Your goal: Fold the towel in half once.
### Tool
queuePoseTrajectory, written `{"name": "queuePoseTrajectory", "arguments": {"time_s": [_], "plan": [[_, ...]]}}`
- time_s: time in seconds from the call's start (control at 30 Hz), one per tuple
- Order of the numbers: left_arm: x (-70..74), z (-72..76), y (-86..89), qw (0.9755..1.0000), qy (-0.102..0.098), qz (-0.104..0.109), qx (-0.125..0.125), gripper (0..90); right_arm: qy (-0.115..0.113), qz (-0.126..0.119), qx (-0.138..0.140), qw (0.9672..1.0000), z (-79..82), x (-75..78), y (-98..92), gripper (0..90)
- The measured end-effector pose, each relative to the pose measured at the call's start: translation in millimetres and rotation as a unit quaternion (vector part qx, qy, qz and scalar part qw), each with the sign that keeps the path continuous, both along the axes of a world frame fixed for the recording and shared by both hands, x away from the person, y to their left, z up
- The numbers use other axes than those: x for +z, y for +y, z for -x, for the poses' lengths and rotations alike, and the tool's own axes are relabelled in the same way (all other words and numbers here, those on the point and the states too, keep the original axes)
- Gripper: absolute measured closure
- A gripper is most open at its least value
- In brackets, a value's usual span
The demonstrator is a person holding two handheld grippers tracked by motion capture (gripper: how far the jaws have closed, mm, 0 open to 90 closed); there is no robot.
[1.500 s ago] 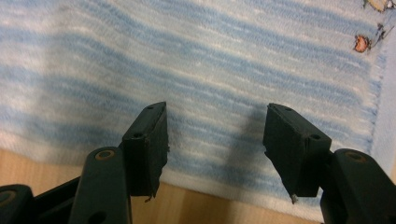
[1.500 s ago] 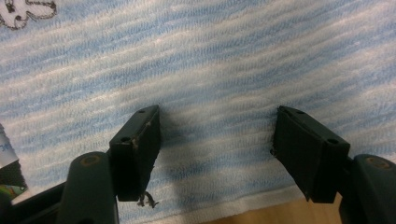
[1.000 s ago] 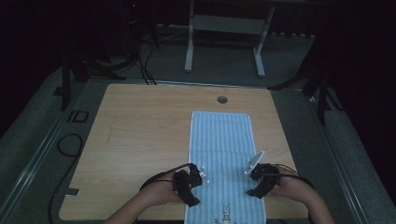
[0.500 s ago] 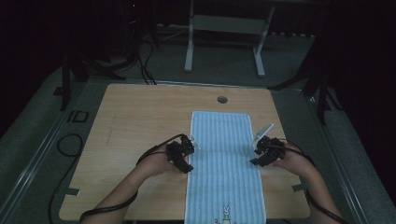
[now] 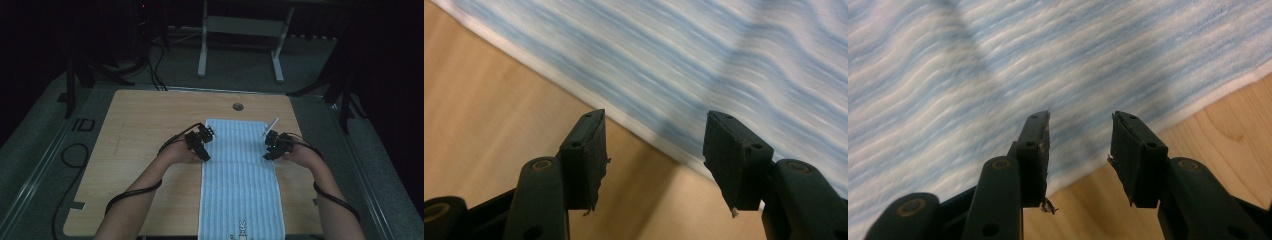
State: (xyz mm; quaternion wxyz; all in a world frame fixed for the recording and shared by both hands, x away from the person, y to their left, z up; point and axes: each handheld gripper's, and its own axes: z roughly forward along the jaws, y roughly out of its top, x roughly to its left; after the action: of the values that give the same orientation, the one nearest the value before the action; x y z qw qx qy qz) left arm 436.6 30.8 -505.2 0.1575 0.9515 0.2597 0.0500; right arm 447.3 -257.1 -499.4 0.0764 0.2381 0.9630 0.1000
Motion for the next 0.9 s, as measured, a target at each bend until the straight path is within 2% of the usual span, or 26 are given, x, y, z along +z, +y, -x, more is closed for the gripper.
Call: {"name": "queuePoseTrajectory", "arguments": {"time_s": [0.07,0.2,0.27,0.3,0.37,0.47,0.53,0.6,0.63,0.77,0.83,0.9], "plan": [[-2.3,-4.8,-4.1,1.0,-0.001,0.0,-0.004,42.6,0.009,-0.003,-0.005,0.9999,-5.3,-2.7,1.0,58.7],[-8.3,-10.4,-13.2,0.9998,-0.002,-0.014,-0.011,44.1,0.022,0.013,-0.003,0.9997,-10.7,-9.5,4.8,58.6],[-13.0,-11.1,-15.4,0.9997,0.007,-0.019,-0.012,46.0,0.031,0.034,-0.001,0.9989,-11.4,-14.7,7.8,58.6],[-15.7,-11.5,-16.1,0.9993,0.011,-0.029,-0.021,46.9,0.035,0.036,0.002,0.9987,-10.8,-16.1,9.3,58.7],[-15.8,-12.6,-16.5,0.9993,0.015,-0.028,-0.022,48.1,0.045,0.041,0.005,0.9981,-11.0,-16.1,11.0,59.3],[-14.4,-13.2,-19.6,0.9986,0.032,-0.033,-0.026,55.3,0.057,0.047,0.008,0.9972,-11.7,-15.7,13.7,67.2],[-13.4,-10.8,-24.3,0.9978,0.037,-0.036,-0.043,67.6,0.061,0.053,0.017,0.9966,-10.8,-15.7,16.6,73.9],[-13.3,-8.7,-27.8,0.9971,0.039,-0.031,-0.057,80.9,0.065,0.06,0.021,0.9959,-9.5,-15.5,19.7,80.9],[-13.2,-8.3,-28.3,0.9971,0.034,-0.033,-0.059,83.3,0.061,0.067,0.024,0.9956,-9.3,-15.6,21.4,83.2],[-11.7,-8.4,-26.2,0.9984,0.023,-0.032,-0.041,86.4,0.053,0.07,0.02,0.9959,-10.4,-14.7,22.7,85.8],[-6.4,-10.7,-20.4,0.9996,0.017,-0.012,-0.016,86.5,0.044,0.06,0.012,0.9972,-12.5,-10.8,20.2,86.0],[2.1,-12.1,-14.0,0.9999,0.008,-0.005,-0.005,86.5,0.029,0.046,0.001,0.9985,-13.7,-3.2,17.4,86.1]]}}
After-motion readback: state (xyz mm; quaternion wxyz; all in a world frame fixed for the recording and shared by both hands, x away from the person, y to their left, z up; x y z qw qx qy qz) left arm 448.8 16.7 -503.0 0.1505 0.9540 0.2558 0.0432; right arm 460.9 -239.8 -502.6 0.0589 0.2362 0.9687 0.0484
